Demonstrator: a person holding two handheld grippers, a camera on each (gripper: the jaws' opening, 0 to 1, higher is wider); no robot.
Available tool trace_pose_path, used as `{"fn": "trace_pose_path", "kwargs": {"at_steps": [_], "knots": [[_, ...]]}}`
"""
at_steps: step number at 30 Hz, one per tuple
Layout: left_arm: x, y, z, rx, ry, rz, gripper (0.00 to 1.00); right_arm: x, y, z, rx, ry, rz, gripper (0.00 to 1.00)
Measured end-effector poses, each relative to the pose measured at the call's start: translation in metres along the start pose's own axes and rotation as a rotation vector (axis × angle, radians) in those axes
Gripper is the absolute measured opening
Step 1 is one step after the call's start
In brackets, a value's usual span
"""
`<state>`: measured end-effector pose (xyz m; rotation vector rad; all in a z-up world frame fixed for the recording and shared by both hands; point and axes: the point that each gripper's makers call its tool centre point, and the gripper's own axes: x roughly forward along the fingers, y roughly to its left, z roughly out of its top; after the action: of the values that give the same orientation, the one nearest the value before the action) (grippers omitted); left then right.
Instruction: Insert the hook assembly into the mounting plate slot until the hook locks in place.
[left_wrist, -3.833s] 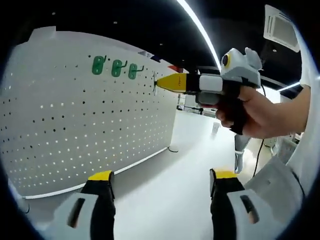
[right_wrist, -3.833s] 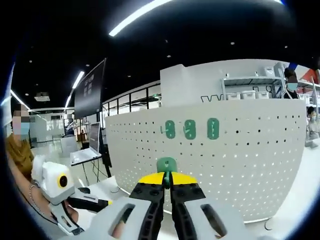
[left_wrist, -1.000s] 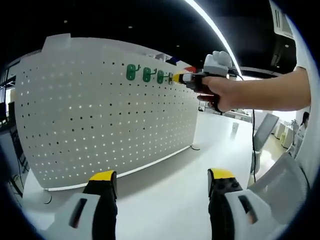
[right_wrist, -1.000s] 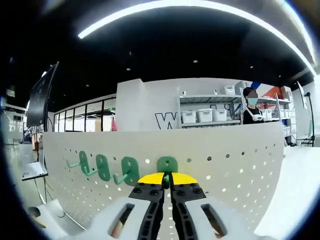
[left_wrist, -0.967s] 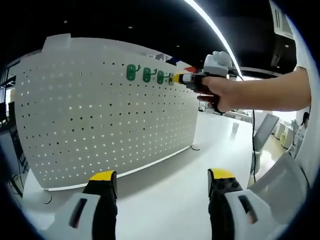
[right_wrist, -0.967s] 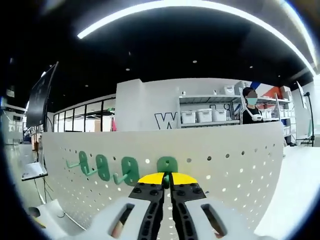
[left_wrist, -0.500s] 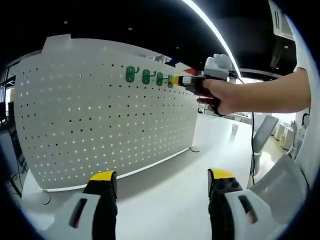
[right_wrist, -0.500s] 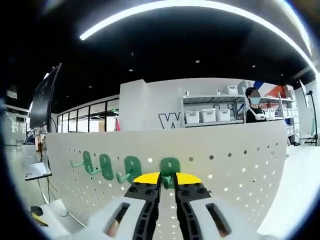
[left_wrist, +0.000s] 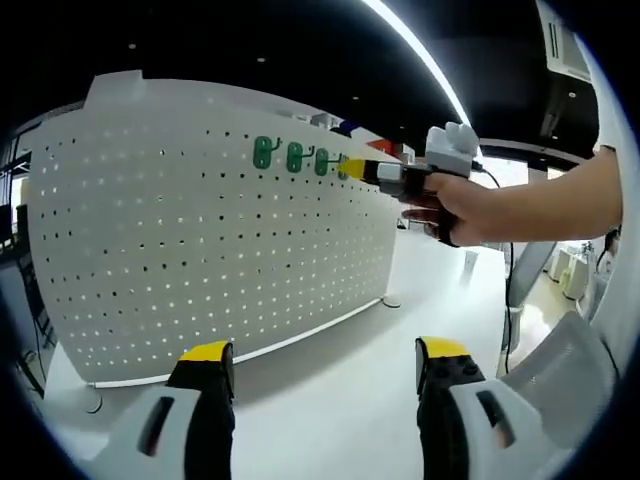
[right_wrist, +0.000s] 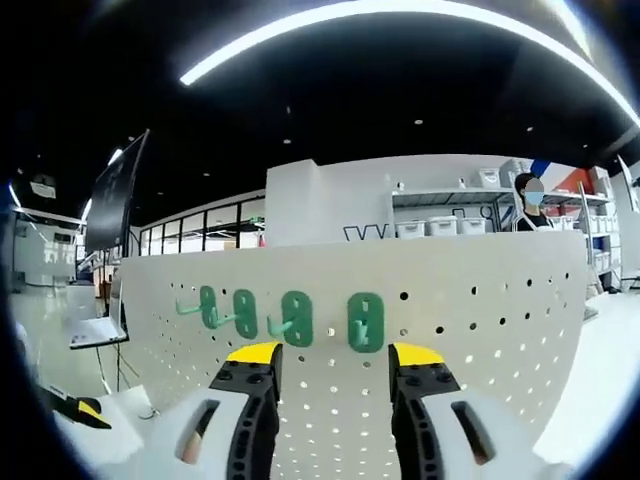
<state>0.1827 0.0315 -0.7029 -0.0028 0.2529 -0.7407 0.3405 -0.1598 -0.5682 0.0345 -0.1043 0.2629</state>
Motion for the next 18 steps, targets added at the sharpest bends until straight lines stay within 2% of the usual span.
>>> {"fn": "trace_pose_path", "kwargs": {"at_steps": [7,18], "knots": [[0.0,0.001,0.003,0.001,-0.008,0.001,0.76,-0.006,0.0,0.0,-0.006,0.0,0.017,0.4],[0.001,0.003,0.011,0.006,-0.025,0.008,0.76,-0.036,0.007,-0.01,-0.014,0.008,0.067,0.42]]}}
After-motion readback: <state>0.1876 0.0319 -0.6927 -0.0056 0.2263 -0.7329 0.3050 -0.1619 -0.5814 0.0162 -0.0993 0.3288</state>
